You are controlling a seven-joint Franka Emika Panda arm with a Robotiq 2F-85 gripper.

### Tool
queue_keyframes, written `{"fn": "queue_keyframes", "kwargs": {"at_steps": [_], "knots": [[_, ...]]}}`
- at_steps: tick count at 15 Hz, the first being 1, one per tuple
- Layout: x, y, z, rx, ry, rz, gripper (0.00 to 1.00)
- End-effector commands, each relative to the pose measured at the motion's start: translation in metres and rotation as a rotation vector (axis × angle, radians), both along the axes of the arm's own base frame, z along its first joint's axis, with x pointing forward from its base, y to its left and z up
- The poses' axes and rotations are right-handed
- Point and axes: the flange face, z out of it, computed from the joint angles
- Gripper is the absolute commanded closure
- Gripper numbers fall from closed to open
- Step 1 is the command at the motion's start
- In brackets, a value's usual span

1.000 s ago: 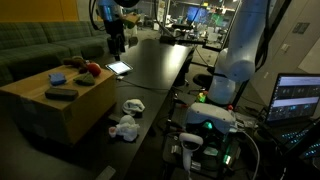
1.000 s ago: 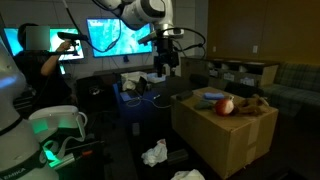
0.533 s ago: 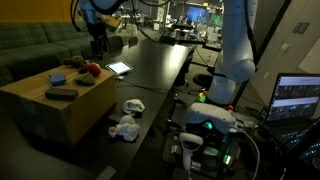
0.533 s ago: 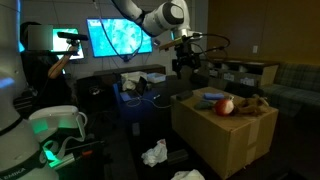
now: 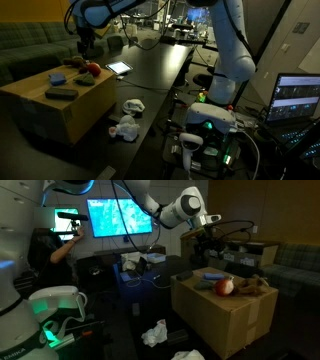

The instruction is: Switch between the objects on the box and on the table one by one

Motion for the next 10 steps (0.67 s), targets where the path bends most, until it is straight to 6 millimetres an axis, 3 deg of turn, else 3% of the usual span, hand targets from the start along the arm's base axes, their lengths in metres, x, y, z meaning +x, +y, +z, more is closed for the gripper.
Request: {"fn": "queue_keyframes", "kwargs": {"at_steps": [1, 10], "knots": [[0.038, -0.007, -0.011, -0.029, -0.139, -0.030, 0.00], [0.082, -0.039, -0.080, -0.072, -0.236, -0.186, 0.00]]}}
